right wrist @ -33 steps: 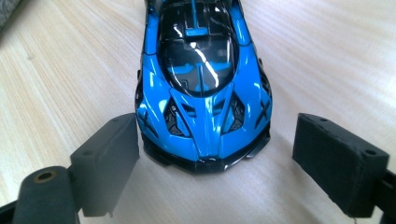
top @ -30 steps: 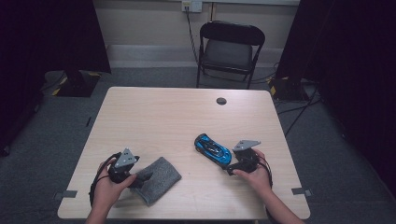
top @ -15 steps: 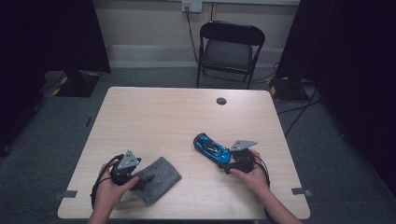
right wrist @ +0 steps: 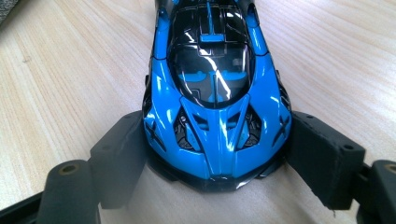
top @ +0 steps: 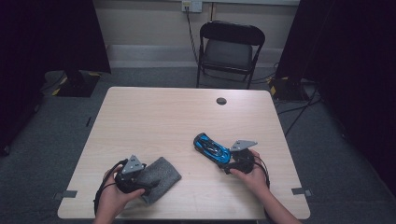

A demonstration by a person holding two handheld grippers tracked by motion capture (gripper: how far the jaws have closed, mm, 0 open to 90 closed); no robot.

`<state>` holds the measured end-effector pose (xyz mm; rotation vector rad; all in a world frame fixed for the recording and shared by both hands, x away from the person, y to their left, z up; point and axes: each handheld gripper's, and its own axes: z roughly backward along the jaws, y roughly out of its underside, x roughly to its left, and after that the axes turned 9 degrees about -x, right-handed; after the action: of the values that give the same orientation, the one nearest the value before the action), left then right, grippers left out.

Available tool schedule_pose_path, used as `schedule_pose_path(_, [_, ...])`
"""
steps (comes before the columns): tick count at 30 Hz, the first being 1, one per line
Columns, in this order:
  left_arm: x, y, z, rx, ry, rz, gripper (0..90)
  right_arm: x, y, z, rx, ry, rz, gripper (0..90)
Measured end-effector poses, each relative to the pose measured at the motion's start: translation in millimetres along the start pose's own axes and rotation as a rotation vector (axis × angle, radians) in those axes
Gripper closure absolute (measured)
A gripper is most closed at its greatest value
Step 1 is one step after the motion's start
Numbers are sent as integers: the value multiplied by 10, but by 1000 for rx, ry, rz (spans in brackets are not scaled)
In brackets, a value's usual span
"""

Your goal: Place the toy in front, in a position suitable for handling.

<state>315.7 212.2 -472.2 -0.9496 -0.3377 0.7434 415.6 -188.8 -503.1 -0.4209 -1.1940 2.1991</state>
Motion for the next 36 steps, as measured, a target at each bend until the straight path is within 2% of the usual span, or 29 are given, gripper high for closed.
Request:
schedule_pose_path(5, [-57,62,24,6,0,4,196,-2,0,0,1,0,0,227])
schedule_pose_path(7, [-55,125,-5,41,-1,9,200,-2,0,-1,1,0,-1,226])
schedule_pose_path(8, [-53,160,-25,49,-4,5,211,-3,-1,-1,1,0,-1,227])
schedule_pose_path(9, [-49,188,-38,53,-5,-17,227,-3,-1,-1,1,-1,-1,227])
schedule_pose_path(11, [-46,190,-40,53,-8,-21,252,-3,-1,-1,1,-1,0,226])
schedule_pose_path(15, [-80,160,-63,95,-35,-42,291,-4,-1,-1,2,-1,-1,226])
schedule_pose_path(24, [-100,157,-67,99,-61,-13,315,-3,-1,-1,1,-1,-1,226])
schedule_pose_path(30, [-94,117,-62,122,-85,1,428,-5,-1,-2,1,-1,0,226])
schedule_pose_path(36, [-74,124,-39,112,-89,0,582,-8,-6,-10,1,-3,-1,224])
